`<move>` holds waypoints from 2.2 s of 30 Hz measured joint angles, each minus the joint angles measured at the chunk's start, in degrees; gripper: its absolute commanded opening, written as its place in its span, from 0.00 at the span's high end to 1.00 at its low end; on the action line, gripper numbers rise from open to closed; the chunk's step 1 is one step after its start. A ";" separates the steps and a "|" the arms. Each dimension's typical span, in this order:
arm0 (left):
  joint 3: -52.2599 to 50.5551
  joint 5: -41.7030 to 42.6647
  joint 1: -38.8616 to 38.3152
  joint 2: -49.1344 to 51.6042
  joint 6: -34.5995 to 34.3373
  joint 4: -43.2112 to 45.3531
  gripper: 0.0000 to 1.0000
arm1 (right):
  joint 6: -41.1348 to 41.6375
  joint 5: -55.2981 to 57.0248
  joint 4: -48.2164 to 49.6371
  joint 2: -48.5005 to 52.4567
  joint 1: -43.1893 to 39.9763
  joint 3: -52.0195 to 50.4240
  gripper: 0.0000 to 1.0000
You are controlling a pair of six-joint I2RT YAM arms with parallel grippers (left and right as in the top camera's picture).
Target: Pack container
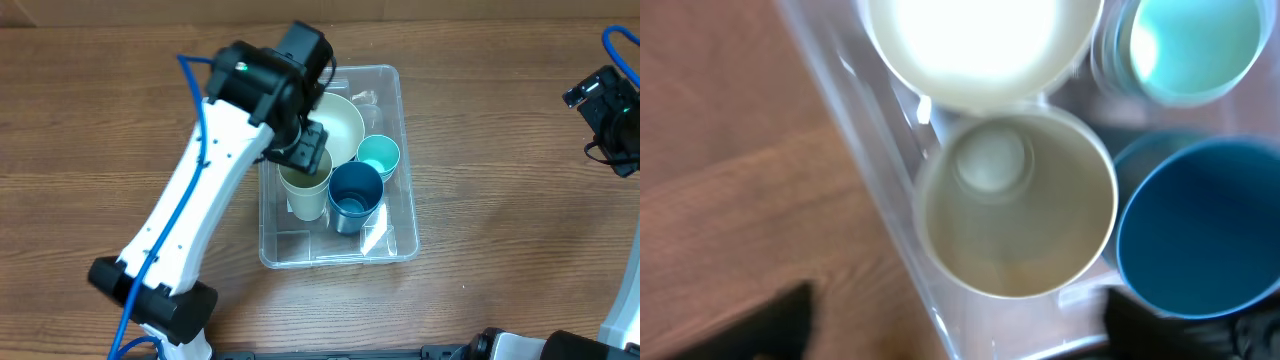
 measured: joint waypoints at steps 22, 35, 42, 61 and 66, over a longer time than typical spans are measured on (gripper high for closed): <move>7.43 -3.52 36.39 -21.55 -5.20 -0.09 0.00 | 0.02 0.02 0.00 0.00 0.00 0.00 0.00; 7.43 -3.52 36.39 -21.55 -5.20 -0.09 0.00 | -0.02 1.75 0.00 -0.13 0.11 0.00 0.00; 7.43 -3.52 36.39 -21.55 -5.20 -0.11 0.00 | -0.04 14.23 0.42 -8.35 13.70 -0.07 0.00; 7.43 -3.50 36.39 -21.53 -5.22 -0.11 0.00 | -18.25 7.13 20.65 -50.42 25.88 -43.45 0.00; 7.43 -3.50 36.39 -21.49 -5.22 -0.13 0.00 | -18.23 6.12 25.77 -63.84 25.88 -61.07 0.00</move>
